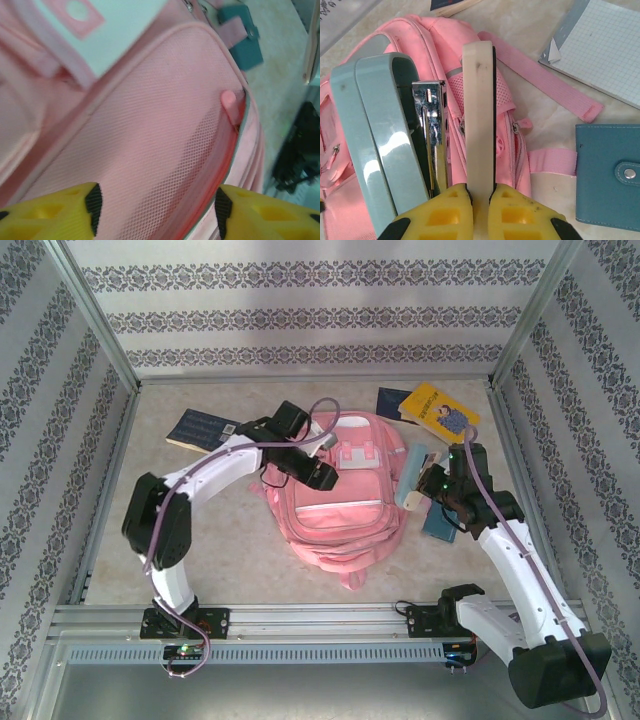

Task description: Pack the student bag

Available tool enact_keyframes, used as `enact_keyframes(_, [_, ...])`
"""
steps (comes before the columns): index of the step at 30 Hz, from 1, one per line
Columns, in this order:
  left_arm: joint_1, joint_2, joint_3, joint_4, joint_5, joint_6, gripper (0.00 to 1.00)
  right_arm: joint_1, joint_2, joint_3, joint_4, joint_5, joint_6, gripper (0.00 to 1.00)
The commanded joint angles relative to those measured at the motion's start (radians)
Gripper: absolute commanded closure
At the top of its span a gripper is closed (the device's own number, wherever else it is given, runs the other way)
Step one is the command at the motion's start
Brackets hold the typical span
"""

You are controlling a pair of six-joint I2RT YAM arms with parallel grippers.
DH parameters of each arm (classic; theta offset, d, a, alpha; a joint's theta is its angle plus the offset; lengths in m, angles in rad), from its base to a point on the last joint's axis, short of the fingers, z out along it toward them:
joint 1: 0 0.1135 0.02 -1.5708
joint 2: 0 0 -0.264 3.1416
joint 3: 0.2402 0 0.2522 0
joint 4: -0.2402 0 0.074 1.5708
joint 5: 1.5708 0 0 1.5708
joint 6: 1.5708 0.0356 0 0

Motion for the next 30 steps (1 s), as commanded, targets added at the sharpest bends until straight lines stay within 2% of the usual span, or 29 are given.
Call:
enact_keyframes(1, [-0.012,0.064,0.072,-0.098,0.190,0.102,0.44,-0.013,-0.018,0.042,0.000,-0.020,-0.020,1.00])
enact_keyframes(8, [-0.043,0.089,0.073,-0.114,0.258,0.104,0.55,-0.025,-0.001,0.045,0.008,-0.041,-0.029,1.00])
enact_keyframes(25, [-0.093,0.151,0.084,-0.165,0.228,0.123,0.55,-0.039,-0.018,0.002,0.041,-0.077,-0.010,1.00])
enact_keyframes(28, [-0.105,0.157,0.099,-0.179,0.222,0.131,0.63,-0.042,-0.019,-0.006,0.043,-0.076,-0.009,1.00])
enact_keyframes(30, [-0.108,0.165,0.113,-0.191,0.190,0.138,0.78,-0.043,-0.022,-0.013,0.050,-0.079,-0.003,1.00])
